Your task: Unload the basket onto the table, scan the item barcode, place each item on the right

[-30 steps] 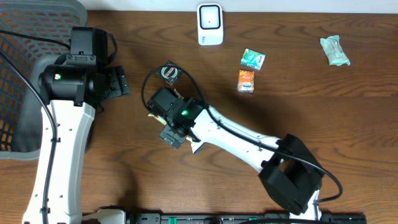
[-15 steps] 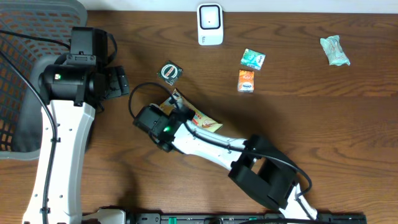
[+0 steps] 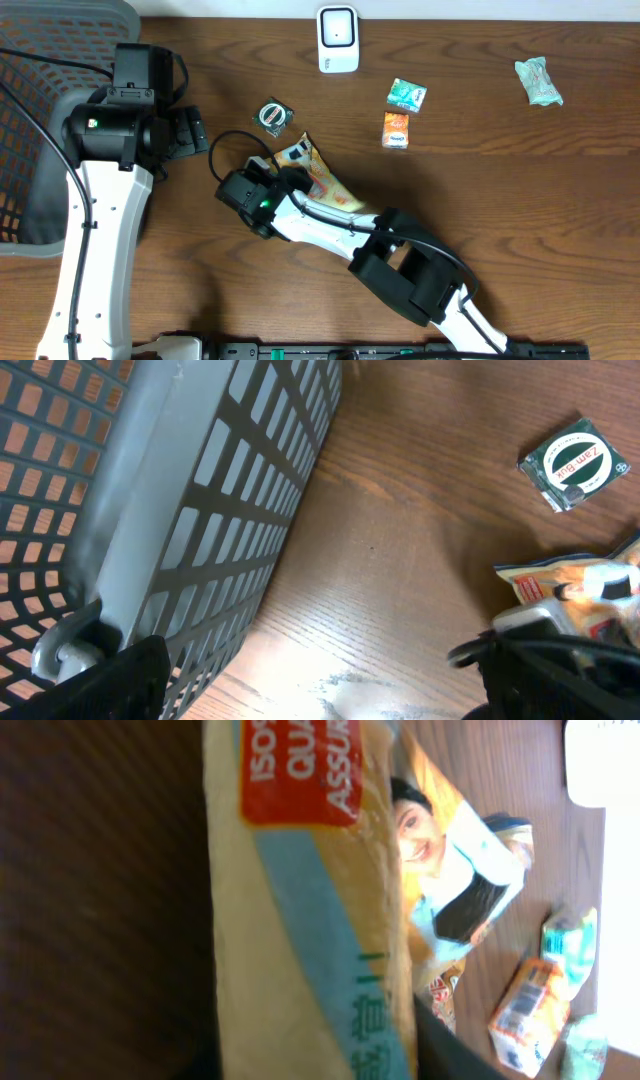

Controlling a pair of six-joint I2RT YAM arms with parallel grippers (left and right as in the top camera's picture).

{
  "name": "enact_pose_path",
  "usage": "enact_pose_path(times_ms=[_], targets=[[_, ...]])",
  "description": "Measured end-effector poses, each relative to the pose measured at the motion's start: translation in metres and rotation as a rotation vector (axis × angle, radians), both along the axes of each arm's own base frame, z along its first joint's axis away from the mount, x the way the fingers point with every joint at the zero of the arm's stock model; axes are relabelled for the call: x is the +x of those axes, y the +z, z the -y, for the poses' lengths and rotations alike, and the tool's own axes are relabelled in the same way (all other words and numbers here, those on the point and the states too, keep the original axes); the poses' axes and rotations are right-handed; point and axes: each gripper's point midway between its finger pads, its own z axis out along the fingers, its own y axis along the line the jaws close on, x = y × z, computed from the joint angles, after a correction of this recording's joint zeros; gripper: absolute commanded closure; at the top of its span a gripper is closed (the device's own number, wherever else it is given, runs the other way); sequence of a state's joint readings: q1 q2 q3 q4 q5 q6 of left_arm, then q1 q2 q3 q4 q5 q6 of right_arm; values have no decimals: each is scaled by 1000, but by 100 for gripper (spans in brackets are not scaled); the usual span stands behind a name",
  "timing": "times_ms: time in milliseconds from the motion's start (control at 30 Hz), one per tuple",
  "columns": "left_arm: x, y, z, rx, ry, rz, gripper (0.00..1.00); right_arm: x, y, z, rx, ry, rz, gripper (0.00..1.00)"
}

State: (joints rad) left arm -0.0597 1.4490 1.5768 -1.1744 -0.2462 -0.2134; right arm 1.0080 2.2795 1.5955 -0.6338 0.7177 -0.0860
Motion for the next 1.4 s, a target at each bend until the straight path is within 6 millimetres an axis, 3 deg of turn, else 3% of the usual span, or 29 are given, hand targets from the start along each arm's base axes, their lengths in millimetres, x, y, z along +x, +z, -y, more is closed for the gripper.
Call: enact_pose_path(times_ms=[67, 200, 400, 600, 867, 1000, 1100, 1167, 1267, 1400], targets=[[0, 0, 0, 0, 0, 0, 2, 2, 0, 3, -12, -8, 8, 98], [0, 0, 0, 0, 0, 0, 2, 3, 10, 10, -14, -39, 11, 99], [0, 0, 0, 0, 0, 0, 2, 4, 19, 28, 86, -104, -150, 99], [0, 0, 0, 0, 0, 0, 2, 1, 48, 34, 426, -152, -441, 99], [0, 0, 0, 0, 0, 0, 2, -7, 102, 24, 955, -105, -839, 99], [0, 0, 0, 0, 0, 0, 2, -14, 106, 29, 1067, -114, -954, 99], [0, 0, 0, 0, 0, 0, 2, -22, 93, 34, 1093, -147, -1027, 99], [0, 0, 0, 0, 0, 0, 2, -28, 76, 39, 1096, -194, -1080, 95], [0, 0, 0, 0, 0, 0, 2, -32, 55, 49, 1105, -260, -1134, 69], [0, 0, 0, 0, 0, 0, 2, -23, 36, 70, 1086, -341, -1115, 48]])
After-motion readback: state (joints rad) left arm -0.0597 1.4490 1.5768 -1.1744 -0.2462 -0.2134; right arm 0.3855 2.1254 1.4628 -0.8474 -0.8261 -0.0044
